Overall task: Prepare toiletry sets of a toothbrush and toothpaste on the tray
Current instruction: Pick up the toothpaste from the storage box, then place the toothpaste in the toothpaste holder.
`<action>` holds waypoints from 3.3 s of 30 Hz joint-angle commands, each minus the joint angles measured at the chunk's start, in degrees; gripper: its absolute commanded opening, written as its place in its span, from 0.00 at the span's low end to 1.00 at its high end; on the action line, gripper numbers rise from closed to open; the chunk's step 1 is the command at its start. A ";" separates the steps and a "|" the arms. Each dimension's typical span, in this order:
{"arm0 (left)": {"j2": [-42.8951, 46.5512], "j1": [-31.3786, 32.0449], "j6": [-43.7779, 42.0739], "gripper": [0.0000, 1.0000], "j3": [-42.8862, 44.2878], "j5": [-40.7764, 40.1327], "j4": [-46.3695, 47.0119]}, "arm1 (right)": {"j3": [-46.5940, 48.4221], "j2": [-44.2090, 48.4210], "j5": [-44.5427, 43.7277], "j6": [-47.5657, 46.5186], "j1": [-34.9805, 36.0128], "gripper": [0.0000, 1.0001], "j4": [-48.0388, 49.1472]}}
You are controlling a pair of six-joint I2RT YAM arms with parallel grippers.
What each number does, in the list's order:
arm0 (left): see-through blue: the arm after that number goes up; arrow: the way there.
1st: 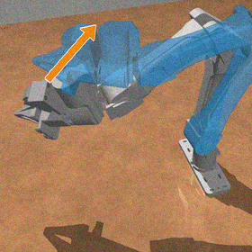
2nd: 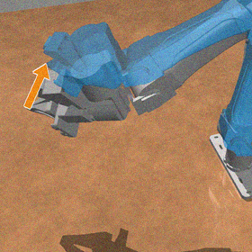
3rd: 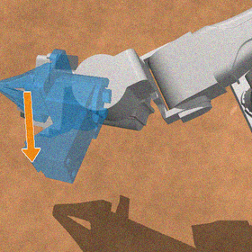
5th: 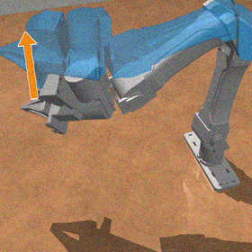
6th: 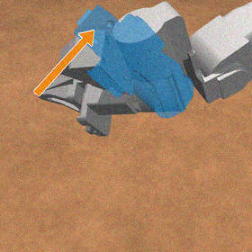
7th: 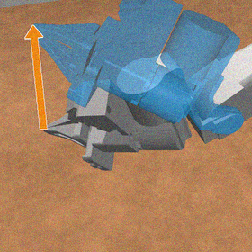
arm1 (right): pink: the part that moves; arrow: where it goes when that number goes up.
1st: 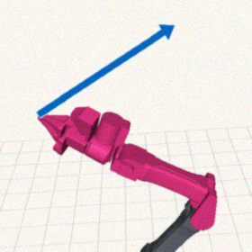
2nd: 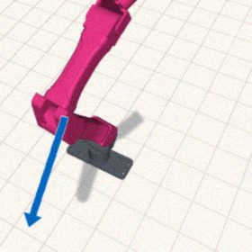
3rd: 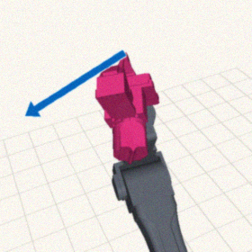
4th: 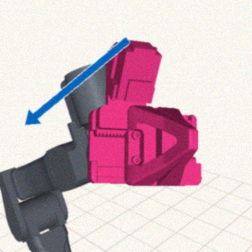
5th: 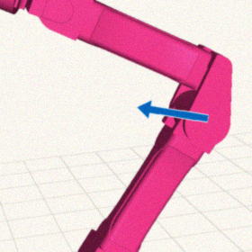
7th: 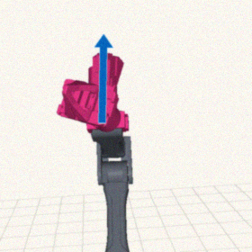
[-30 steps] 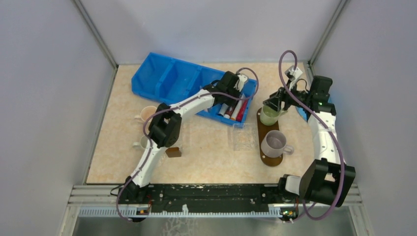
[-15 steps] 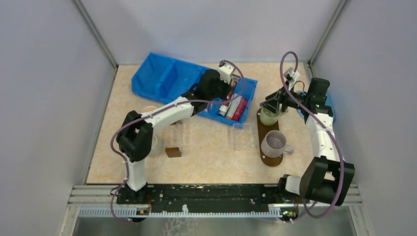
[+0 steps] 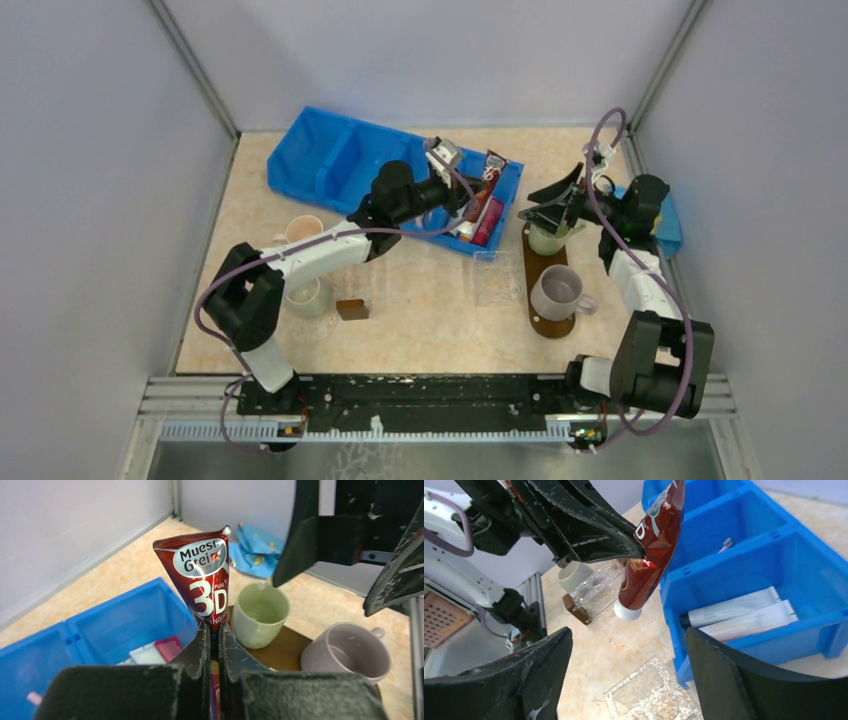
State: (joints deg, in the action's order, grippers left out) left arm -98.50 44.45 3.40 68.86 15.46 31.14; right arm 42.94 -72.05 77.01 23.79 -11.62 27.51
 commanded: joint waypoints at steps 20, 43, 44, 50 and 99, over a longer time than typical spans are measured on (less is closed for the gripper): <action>-2.85 6.26 -6.34 0.00 4.24 7.87 4.70 | -3.29 0.56 -7.24 19.02 2.40 0.85 28.22; -1.12 9.06 -11.60 0.35 4.51 6.72 0.79 | -0.49 0.03 -4.28 17.95 3.64 0.04 24.91; -0.25 9.07 -11.70 0.43 3.92 7.36 0.77 | -0.49 0.12 -3.95 18.45 3.48 0.03 25.58; 4.37 8.85 -13.45 0.64 0.82 10.85 0.53 | -0.57 0.51 -2.82 19.19 3.00 0.02 27.27; 12.75 3.18 -17.24 0.94 -8.52 -18.67 5.24 | 16.86 -0.11 -0.11 -68.53 17.94 0.00 -58.22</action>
State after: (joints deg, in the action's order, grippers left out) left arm -86.98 47.83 -13.21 60.86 -2.44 34.15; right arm 57.01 -71.68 74.17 -42.44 4.69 -30.79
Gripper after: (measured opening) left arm 0.936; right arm 0.243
